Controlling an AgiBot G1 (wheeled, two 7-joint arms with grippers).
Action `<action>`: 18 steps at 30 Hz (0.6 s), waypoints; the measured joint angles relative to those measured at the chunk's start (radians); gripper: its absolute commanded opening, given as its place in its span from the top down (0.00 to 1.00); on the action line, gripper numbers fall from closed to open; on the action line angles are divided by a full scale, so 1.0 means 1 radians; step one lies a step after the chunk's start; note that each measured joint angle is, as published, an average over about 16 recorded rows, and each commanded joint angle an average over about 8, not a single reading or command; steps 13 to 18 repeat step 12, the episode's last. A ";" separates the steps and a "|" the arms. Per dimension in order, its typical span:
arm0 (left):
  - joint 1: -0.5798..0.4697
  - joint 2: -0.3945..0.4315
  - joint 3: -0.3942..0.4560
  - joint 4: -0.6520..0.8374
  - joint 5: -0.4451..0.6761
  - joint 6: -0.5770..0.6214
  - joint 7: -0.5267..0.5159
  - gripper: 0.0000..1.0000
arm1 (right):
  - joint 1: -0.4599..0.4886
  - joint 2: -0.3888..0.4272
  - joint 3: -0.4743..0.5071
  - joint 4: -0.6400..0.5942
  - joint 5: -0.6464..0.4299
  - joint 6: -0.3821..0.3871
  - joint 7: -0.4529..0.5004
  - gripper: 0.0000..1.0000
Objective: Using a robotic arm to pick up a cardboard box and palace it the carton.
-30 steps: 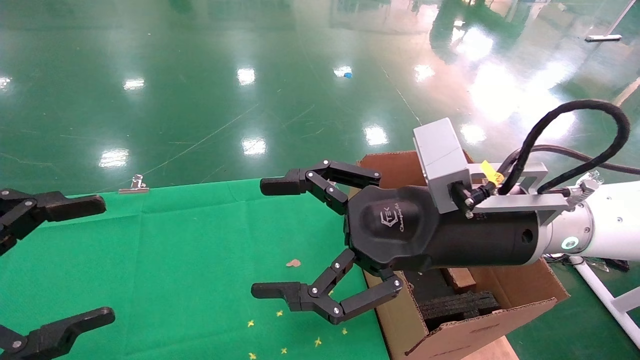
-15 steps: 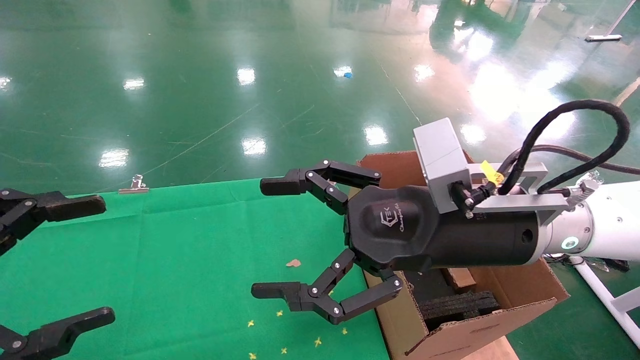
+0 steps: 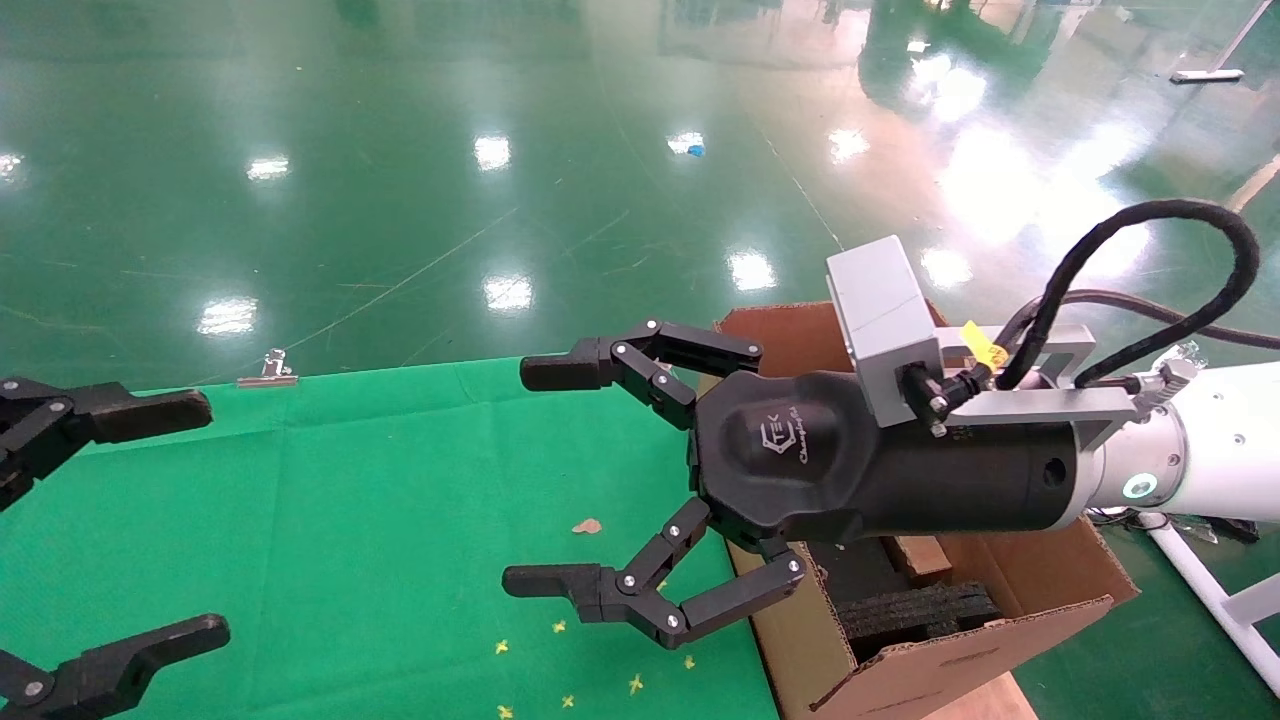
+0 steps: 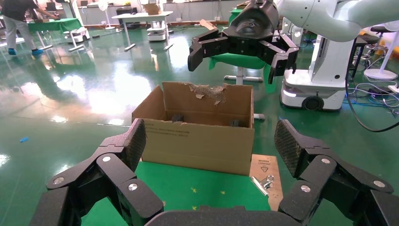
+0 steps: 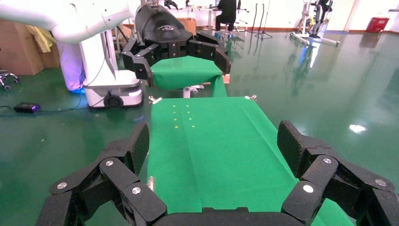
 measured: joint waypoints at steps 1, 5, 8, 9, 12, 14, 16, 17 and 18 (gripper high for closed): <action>0.000 0.000 0.000 0.000 0.000 0.000 0.000 0.00 | 0.000 0.000 0.000 0.000 0.000 0.000 0.000 0.00; 0.000 0.000 0.000 0.000 0.000 0.000 0.000 0.00 | 0.000 0.000 0.000 0.000 0.000 0.000 0.000 0.00; 0.000 0.000 0.000 0.000 0.000 0.000 0.000 0.00 | 0.000 0.000 0.000 0.000 0.000 0.000 0.000 0.00; 0.000 0.000 0.000 0.000 0.000 0.000 0.000 0.00 | 0.000 0.000 0.000 0.000 0.000 0.000 0.000 0.00; 0.000 0.000 0.000 0.000 0.000 0.000 0.000 0.00 | 0.000 0.000 0.000 0.000 0.000 0.000 0.000 0.00; 0.000 0.000 0.000 0.000 0.000 0.000 0.000 0.00 | 0.000 0.000 0.000 0.000 0.000 0.000 0.000 0.00; 0.000 0.000 0.000 0.000 0.000 0.000 0.000 0.00 | 0.000 0.000 0.000 0.000 0.000 0.000 0.000 0.00; 0.000 0.000 0.000 0.000 0.000 0.000 0.000 0.00 | 0.000 0.000 0.000 0.000 0.000 0.000 0.000 0.00; 0.000 0.000 0.000 0.000 0.000 0.000 0.000 0.00 | 0.000 0.000 0.000 0.000 0.000 0.000 0.000 0.00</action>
